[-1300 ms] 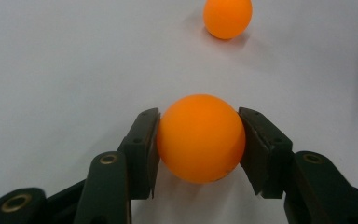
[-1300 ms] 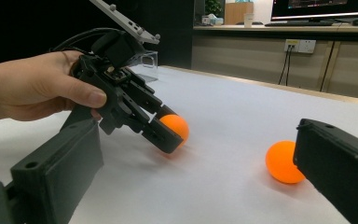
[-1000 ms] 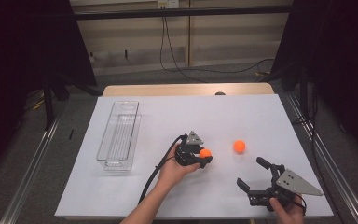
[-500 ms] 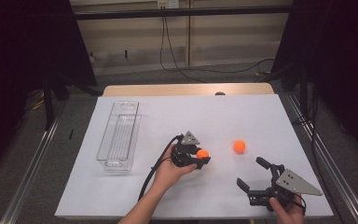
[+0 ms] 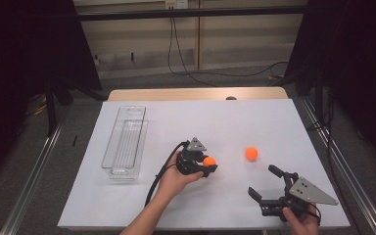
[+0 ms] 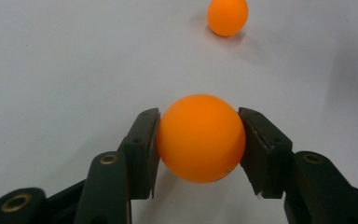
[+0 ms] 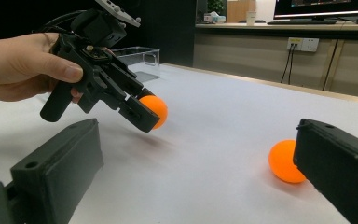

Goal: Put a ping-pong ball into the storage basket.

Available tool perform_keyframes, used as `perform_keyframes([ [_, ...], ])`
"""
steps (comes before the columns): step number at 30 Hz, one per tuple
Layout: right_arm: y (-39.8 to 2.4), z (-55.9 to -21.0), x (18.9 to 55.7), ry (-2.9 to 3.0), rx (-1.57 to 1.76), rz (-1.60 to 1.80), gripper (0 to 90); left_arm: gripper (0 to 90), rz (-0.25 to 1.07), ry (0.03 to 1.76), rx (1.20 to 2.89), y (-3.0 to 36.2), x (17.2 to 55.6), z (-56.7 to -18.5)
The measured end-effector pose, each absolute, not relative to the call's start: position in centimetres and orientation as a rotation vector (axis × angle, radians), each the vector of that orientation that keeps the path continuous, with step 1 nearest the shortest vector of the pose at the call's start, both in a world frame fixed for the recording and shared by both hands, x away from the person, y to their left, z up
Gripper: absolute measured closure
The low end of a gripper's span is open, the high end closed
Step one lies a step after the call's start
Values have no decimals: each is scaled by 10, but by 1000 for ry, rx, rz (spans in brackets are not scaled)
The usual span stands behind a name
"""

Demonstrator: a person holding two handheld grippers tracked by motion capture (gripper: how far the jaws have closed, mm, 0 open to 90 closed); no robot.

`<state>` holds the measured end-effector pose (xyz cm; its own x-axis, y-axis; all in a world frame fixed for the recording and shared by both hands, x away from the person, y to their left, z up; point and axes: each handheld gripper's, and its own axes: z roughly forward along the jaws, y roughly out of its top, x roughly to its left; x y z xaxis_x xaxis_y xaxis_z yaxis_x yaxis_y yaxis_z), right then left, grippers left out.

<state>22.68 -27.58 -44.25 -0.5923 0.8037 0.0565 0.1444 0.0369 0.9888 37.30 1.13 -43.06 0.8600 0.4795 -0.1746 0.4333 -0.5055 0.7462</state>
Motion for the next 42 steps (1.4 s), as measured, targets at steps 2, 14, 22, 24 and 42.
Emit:
perform_keyframes([
  [2, -275, -442, 227, 1788, 956, 1599, 8, 508, 71, 661, 2169, 13, 373, -431],
  [14, -273, -443, 228, 1803, 952, 1585, 8, 509, 64, 685, 2175, 26, 377, -429],
  [22, -273, -444, 229, 1807, 952, 1586, 8, 508, 61, 705, 2148, 33, 380, -426],
  [24, -273, -444, 229, 1807, 951, 1586, 8, 508, 54, 710, 2149, 34, 381, -426],
  [42, -272, -444, 230, 1805, 950, 1585, 9, 508, 33, 738, 2125, 45, 383, -422],
])
